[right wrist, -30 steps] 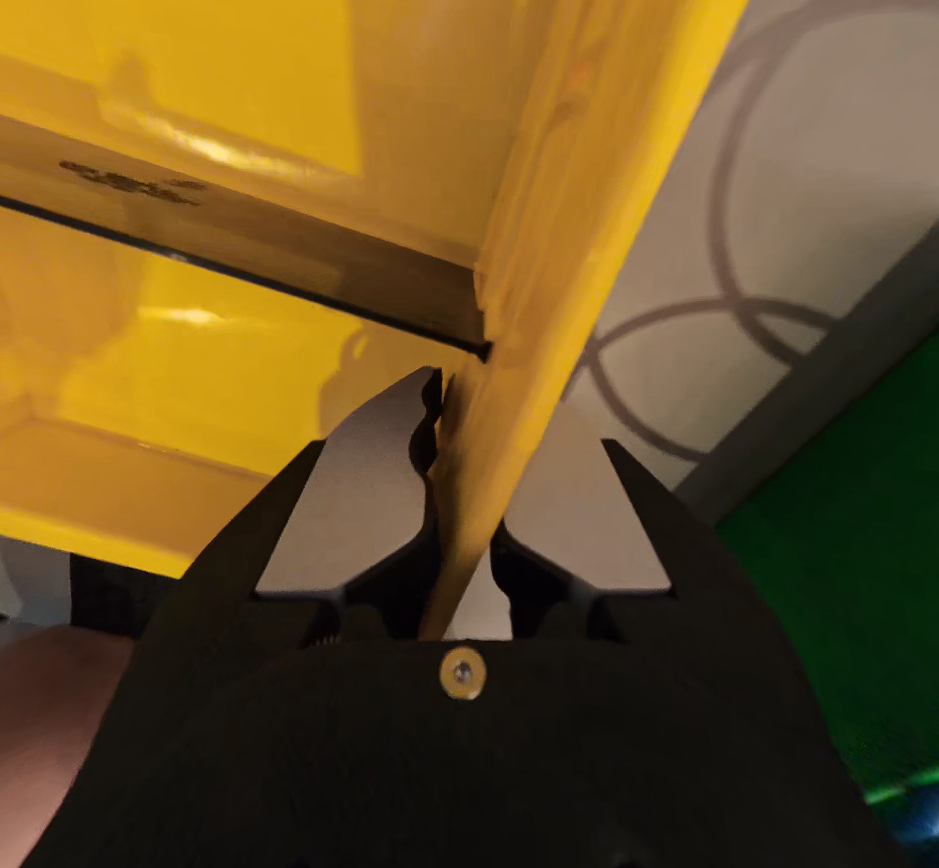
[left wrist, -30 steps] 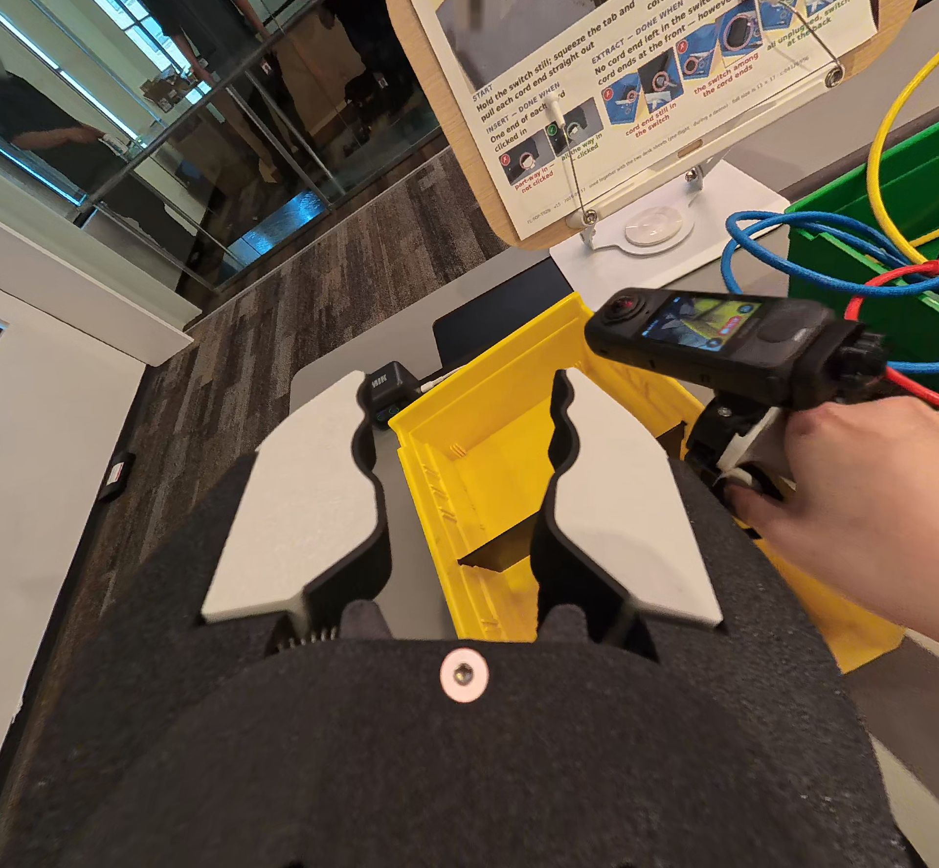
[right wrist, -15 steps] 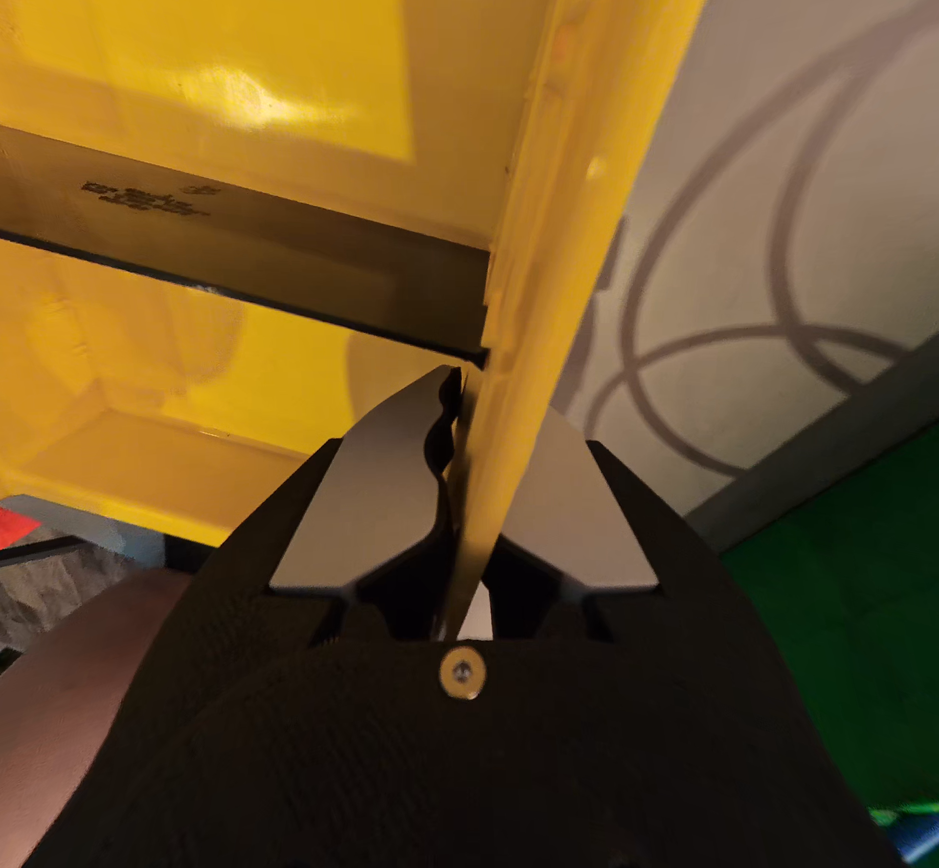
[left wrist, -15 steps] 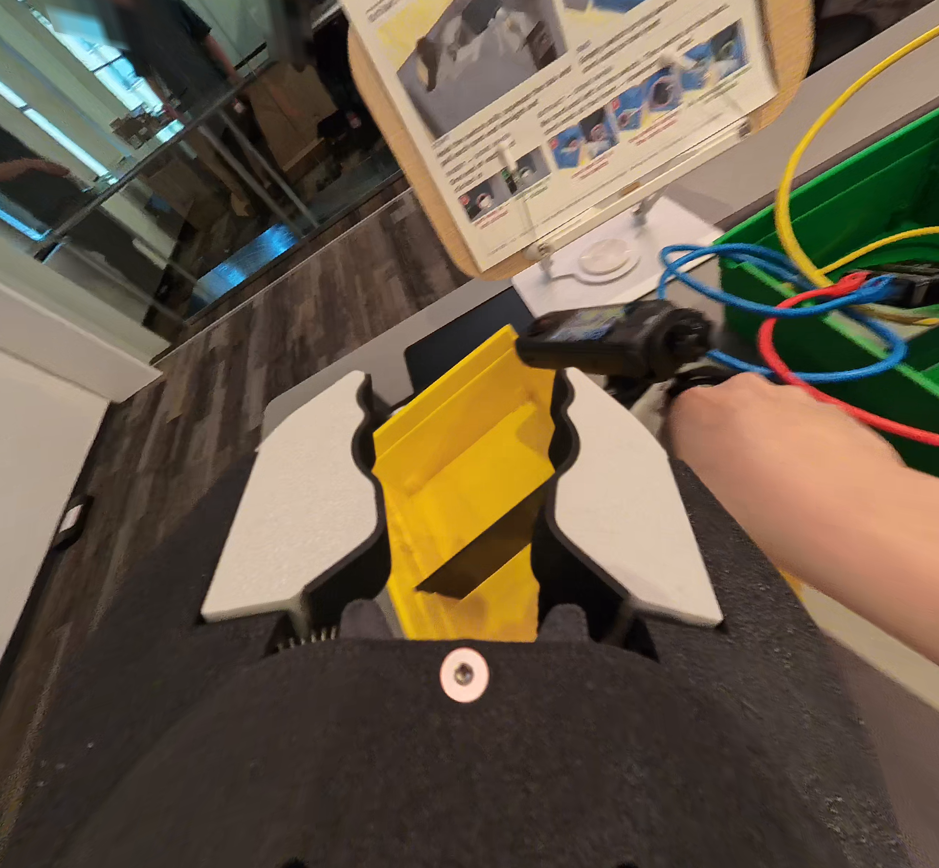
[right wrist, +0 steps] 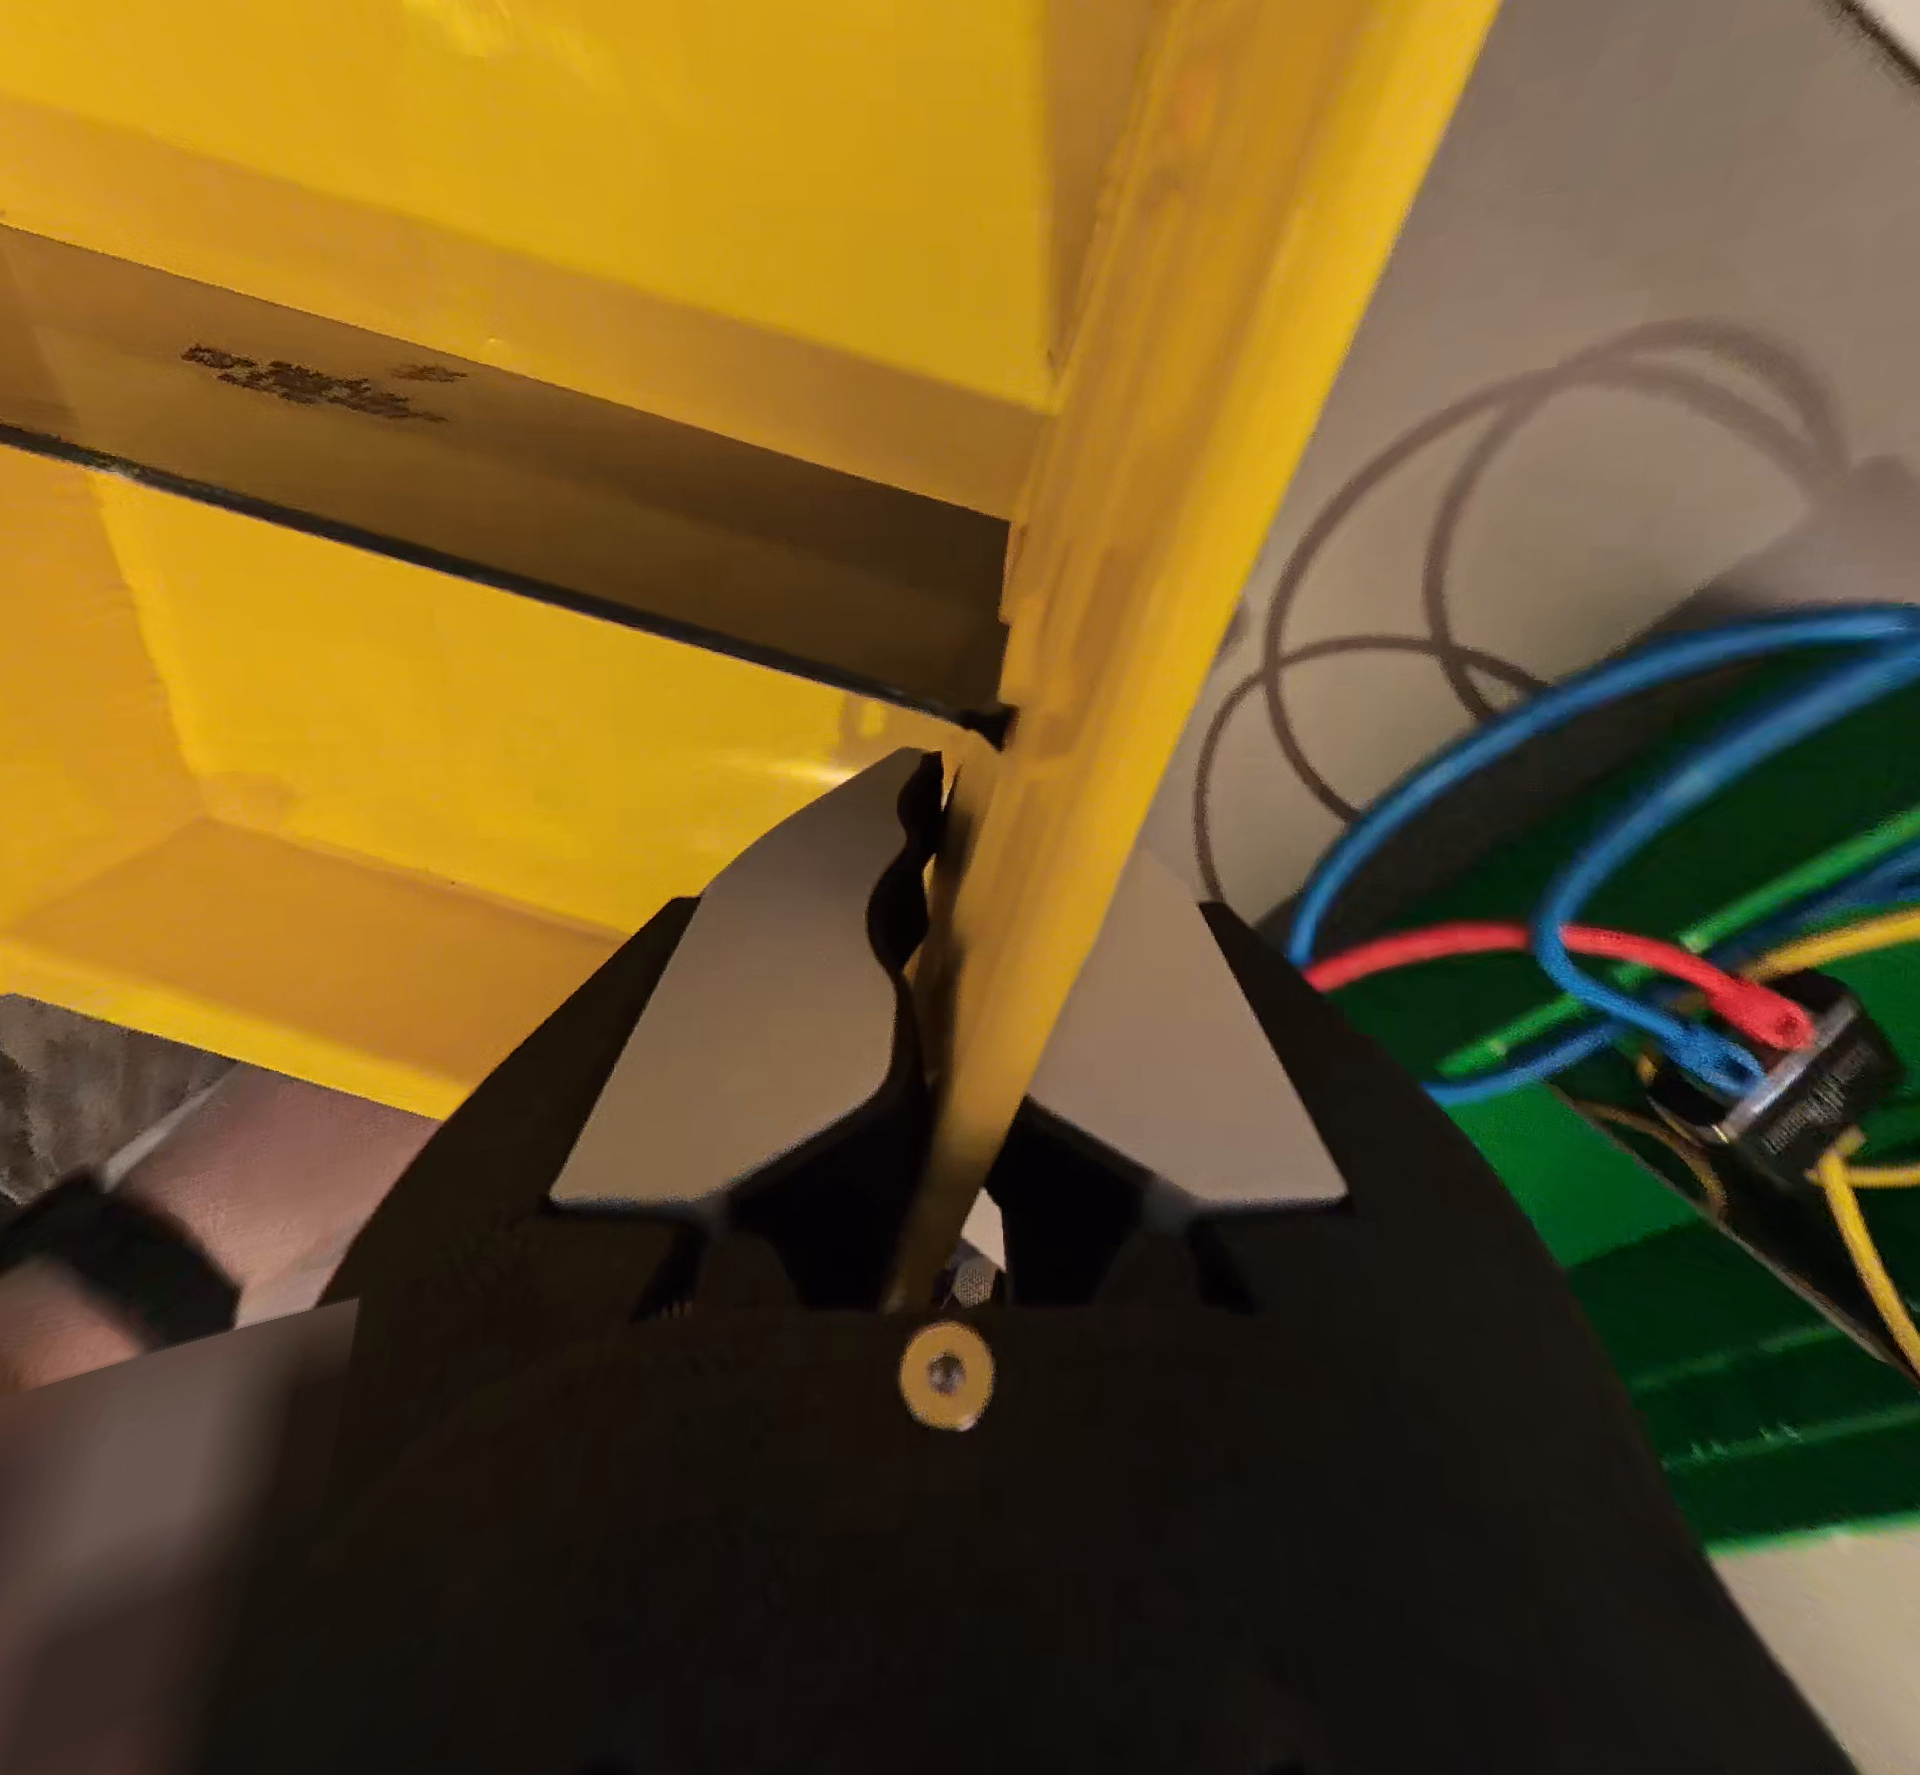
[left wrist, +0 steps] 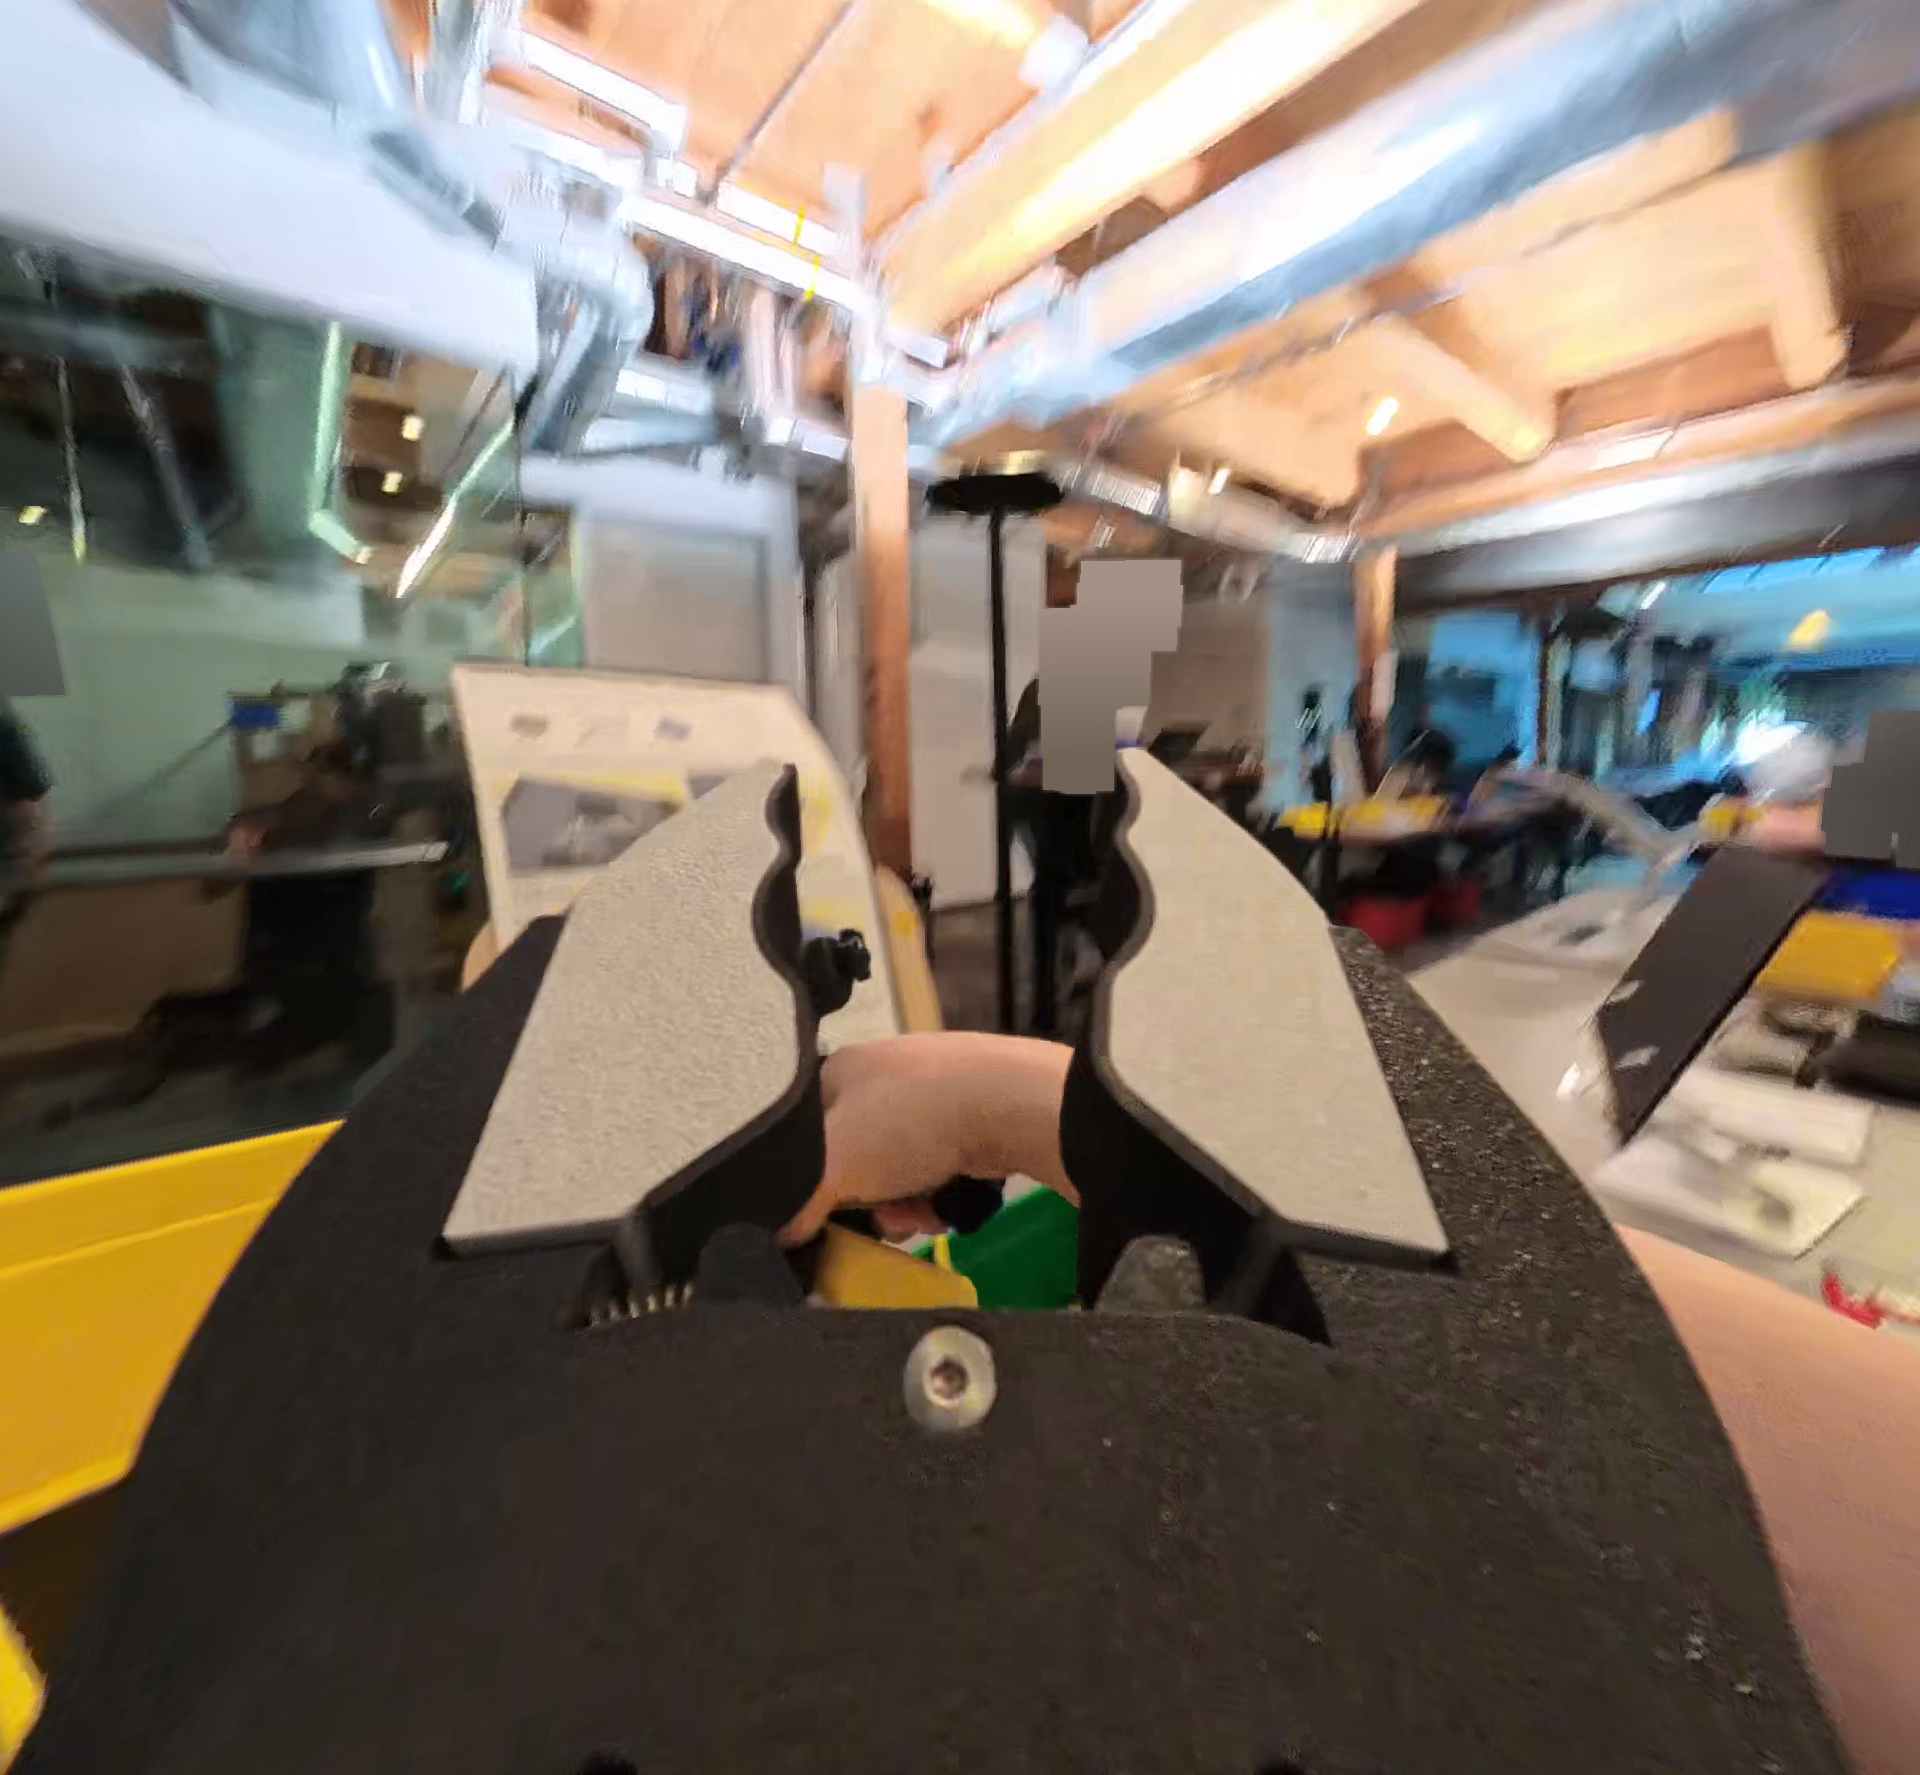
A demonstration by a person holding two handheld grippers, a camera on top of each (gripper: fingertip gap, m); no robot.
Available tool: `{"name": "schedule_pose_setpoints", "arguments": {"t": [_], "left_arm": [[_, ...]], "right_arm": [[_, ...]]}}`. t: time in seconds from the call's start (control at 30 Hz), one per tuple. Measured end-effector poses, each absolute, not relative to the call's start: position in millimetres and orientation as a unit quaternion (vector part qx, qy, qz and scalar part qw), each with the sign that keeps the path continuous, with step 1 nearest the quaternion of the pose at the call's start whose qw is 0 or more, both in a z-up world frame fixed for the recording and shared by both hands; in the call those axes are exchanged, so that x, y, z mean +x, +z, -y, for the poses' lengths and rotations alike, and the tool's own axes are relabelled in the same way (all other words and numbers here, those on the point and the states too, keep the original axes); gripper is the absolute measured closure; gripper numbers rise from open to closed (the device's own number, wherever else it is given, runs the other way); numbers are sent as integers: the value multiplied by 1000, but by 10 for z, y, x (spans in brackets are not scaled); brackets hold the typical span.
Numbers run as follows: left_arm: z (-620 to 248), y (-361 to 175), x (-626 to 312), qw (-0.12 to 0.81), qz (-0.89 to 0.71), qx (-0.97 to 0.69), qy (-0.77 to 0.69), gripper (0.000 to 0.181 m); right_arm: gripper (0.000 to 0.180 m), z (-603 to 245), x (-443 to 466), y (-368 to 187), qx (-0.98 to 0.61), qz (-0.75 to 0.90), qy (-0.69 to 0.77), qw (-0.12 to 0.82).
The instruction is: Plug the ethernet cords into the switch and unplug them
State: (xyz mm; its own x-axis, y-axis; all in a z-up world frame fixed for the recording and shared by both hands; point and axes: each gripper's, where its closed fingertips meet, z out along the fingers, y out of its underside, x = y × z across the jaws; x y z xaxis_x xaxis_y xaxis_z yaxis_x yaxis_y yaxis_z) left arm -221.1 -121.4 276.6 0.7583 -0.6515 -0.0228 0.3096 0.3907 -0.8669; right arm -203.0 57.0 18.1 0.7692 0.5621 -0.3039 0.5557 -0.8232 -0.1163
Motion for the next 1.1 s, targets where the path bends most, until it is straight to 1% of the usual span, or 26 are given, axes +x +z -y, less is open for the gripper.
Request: {"name": "schedule_pose_setpoints", "arguments": {"t": [0.07, 0.13, 0.23, 0.37, 0.4, 0.47, 0.53, 0.6, 0.8, 0.93, 1.1], "left_arm": [[1447, 2906, -2368, 835, -163, -411, -327, 131], [1589, 2973, -2515, 849, -149, -375, -341, 130], [1637, 2975, -2592, 845, -153, -368, -355, 128], [1428, 2802, -2423, 789, -200, -440, -378, 126], [1343, 2710, -2345, 768, -222, -468, -376, 126], [1123, 2487, -2232, 722, -251, -531, -365, 121], [908, 2297, -2192, 691, -265, -574, -349, 123], [698, 2188, -2238, 675, -248, -604, -343, 123], [493, 2131, -2313, 667, -223, -620, -349, 124], [436, 2112, -2272, 670, -223, -626, -332, 124], [285, 1996, -2154, 658, -226, -650, -305, 124]], "right_arm": [[173, -521, -1874, 554, -935, 306, 178, 22], [173, -482, -1631, 918, -932, 309, 186, 42], [173, -410, -1088, 1380, -933, 297, 188, 74], [173, -278, -99, 1735, -948, 243, 177, 107], [173, -247, 183, 1772, -954, 221, 169, 115], [173, -168, 767, 1783, -965, 177, 149, 127], [174, -69, 1358, 1701, -974, 127, 132, 131], [174, 73, 1920, 1527, -982, 79, 121, 120], [174, 466, 3338, 669, -994, -50, 76, 61], [174, 605, 3862, 45, -994, -86, 69, 24], [175, 542, 4185, -597, -993, -96, 64, 22]]}}
